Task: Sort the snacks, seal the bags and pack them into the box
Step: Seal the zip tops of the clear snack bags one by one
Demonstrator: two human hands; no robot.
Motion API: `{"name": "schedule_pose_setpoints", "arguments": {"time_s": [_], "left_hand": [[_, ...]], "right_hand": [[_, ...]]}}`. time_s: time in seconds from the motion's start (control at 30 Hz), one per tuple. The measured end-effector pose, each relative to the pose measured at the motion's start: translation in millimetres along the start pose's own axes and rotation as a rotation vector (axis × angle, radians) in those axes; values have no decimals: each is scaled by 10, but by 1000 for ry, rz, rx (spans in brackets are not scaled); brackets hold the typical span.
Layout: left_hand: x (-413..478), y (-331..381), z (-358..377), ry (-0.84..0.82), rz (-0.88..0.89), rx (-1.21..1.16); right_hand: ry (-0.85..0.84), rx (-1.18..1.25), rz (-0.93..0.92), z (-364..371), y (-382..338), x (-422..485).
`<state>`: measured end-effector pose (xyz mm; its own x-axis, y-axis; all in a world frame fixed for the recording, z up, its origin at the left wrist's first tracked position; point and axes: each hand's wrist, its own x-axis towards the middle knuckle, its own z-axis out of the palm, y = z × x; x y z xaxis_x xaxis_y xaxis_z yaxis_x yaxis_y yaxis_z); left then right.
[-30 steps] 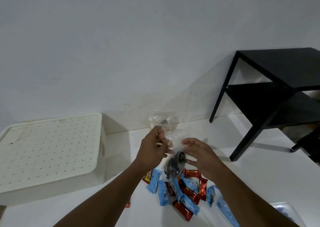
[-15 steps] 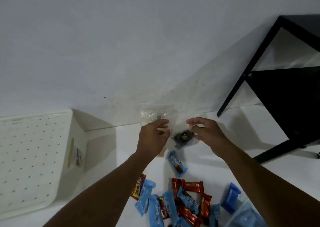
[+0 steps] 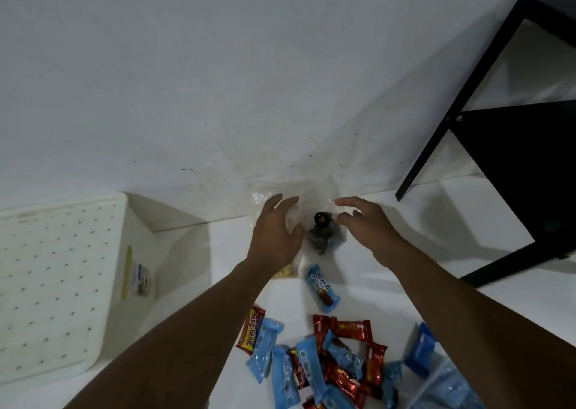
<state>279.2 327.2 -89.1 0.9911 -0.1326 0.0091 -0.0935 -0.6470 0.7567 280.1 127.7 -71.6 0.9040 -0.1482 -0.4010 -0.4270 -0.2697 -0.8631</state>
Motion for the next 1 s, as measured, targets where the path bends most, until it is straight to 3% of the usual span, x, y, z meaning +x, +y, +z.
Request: {"name": "schedule_pose_setpoints", "arguments": {"time_s": [0.2, 0.4, 0.53, 0.73, 1.0], "left_hand": [[-412, 240, -440, -107, -22, 27], [-1025, 536, -945, -370, -64, 206], [-1510, 584, -1198, -447, -81, 262], [-2157, 350, -1517, -390, -186, 269], [-3016, 149, -2191, -159, -354, 256]], "right_hand": [[9, -27, -9, -19, -254, -519], [-85, -142, -38, 98, -633, -1308], [-174, -241, -87, 238, -708, -1838], [-260, -344, -118, 605, -639, -2309], [-397, -384, -224, 1217, -870, -2632]]}}
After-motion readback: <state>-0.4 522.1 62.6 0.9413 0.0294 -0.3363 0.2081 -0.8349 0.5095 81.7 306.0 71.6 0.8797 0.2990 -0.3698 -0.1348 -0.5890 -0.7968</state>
